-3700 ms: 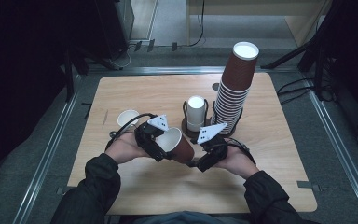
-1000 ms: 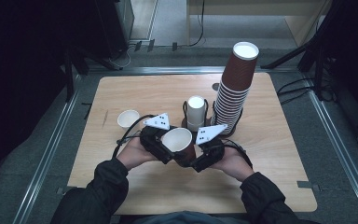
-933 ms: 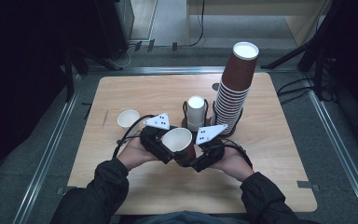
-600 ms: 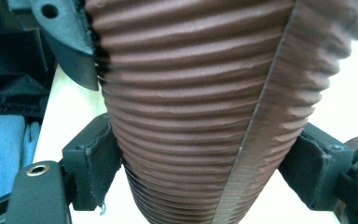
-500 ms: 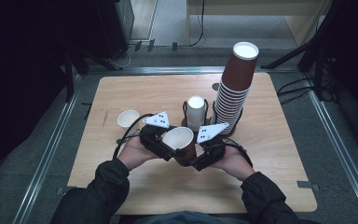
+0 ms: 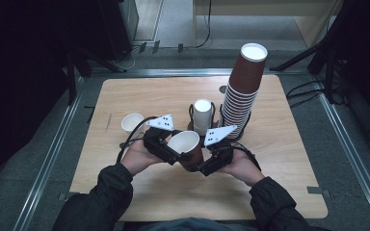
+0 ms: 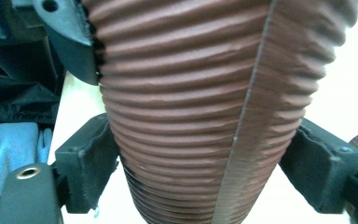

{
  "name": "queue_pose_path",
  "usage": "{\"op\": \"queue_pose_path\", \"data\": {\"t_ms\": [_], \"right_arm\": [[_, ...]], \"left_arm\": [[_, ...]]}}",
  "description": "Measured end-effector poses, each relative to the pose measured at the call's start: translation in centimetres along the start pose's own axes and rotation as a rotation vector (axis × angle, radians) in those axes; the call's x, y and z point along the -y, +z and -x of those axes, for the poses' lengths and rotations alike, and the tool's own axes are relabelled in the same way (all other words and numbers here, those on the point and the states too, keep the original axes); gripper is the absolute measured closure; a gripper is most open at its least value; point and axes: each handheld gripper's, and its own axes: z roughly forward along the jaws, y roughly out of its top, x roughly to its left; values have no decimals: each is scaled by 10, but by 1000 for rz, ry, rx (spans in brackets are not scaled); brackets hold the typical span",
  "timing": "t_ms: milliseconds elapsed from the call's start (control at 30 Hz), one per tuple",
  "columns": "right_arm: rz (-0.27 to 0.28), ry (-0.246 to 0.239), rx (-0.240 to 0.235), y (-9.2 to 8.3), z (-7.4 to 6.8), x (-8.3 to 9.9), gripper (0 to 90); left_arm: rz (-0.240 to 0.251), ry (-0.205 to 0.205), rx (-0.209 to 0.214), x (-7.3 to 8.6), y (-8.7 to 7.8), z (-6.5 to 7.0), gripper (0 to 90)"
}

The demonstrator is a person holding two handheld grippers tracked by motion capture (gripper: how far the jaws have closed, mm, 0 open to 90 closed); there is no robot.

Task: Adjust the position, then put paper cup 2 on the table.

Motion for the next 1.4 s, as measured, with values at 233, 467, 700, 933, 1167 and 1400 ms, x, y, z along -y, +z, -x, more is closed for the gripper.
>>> {"op": "queue_pose_path", "data": {"t_ms": [233,467,700,933,1167,1400], "right_arm": [[-30,-5,19,-3,0,2,150],[-64,3,39,-7,-1,4,150],[-93,7,72,-15,-4,7,150],[-103,28,105,-25,-2,11,151],[-105,69,118,-37,2,14,159],[-117,99,161,-45,4,18,178]], "left_arm": [[-6,2,-11,0,-3,-2,113],[-24,0,-45,2,-9,-6,113],[-49,2,-71,5,-12,-9,112],[-74,11,-72,7,-14,-11,111],[-89,12,-94,14,-26,-16,109],[-90,6,-124,22,-41,-22,107]]}}
